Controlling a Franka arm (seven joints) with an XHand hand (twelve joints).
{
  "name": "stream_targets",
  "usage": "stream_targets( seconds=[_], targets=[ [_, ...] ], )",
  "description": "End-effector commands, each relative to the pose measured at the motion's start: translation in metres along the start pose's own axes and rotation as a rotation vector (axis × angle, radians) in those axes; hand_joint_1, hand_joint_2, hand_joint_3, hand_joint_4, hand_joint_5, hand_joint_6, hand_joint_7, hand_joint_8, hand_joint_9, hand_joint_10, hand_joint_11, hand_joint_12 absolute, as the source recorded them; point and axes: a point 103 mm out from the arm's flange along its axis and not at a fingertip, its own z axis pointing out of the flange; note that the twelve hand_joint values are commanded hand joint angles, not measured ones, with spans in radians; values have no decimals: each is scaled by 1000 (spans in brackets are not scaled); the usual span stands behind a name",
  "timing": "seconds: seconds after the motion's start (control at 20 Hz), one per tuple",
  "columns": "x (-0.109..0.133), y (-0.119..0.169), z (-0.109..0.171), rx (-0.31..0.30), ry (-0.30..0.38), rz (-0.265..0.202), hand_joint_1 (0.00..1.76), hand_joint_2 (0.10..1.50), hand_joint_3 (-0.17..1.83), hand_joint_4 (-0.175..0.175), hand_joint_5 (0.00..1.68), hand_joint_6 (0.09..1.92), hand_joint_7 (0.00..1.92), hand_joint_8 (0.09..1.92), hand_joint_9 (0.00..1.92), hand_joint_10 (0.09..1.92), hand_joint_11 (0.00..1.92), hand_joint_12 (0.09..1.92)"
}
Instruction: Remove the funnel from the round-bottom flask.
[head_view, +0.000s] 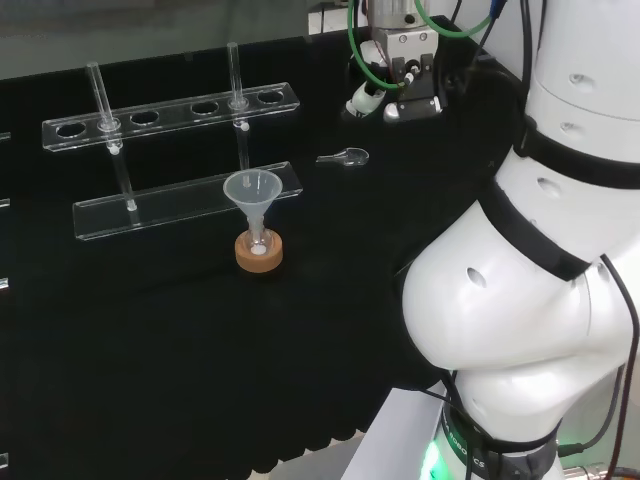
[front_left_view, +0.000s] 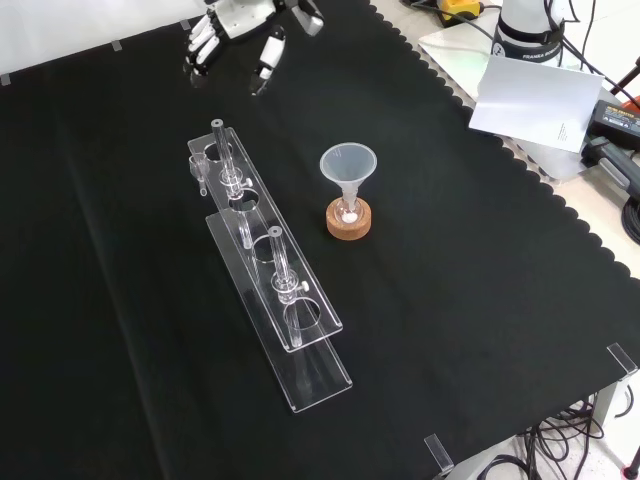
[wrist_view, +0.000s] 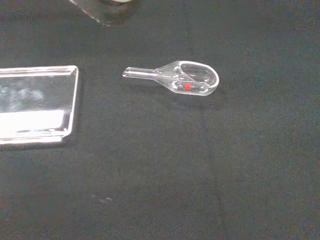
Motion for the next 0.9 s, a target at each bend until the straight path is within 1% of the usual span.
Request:
stream_targets(
  seconds=[0.05, 0.1, 0.15, 0.25, 0.35, 0.5, 0.6, 0.75, 0.9],
  targets=[
    [21, -42, -11, -24, -25, 12, 859, 928, -175, -25, 394, 340, 179, 674, 477, 619, 325, 1318],
    [14, -42, -11, -5, -7, 7, 858, 928, -175, -25, 395, 339, 179, 674, 477, 619, 325, 1319],
    [12, -43, -12, -2, -9, 6, 857, 929, -175, -25, 395, 337, 180, 674, 477, 620, 326, 1319],
    [16, -54, -11, -23, -17, 6, 853, 929, -175, -25, 396, 334, 180, 674, 478, 621, 326, 1320],
    [29, -76, -12, -35, -30, -2, 842, 931, -175, -15, 397, 320, 182, 673, 477, 622, 336, 1336],
    [49, -99, -14, -5, -36, -6, 816, 929, -175, -8, 386, 283, 181, 669, 471, 624, 342, 1366],
    [59, -110, -15, 23, -32, -11, 789, 924, -175, -6, 368, 239, 168, 662, 452, 630, 340, 1388],
    [71, -124, -14, 47, -34, -21, 740, 914, -175, -1, 335, 149, 124, 652, 399, 659, 321, 1424],
    [82, -136, -15, 69, -53, -31, 705, 903, -175, -1, 300, 90, 85, 648, 356, 682, 306, 1445]
  ],
)
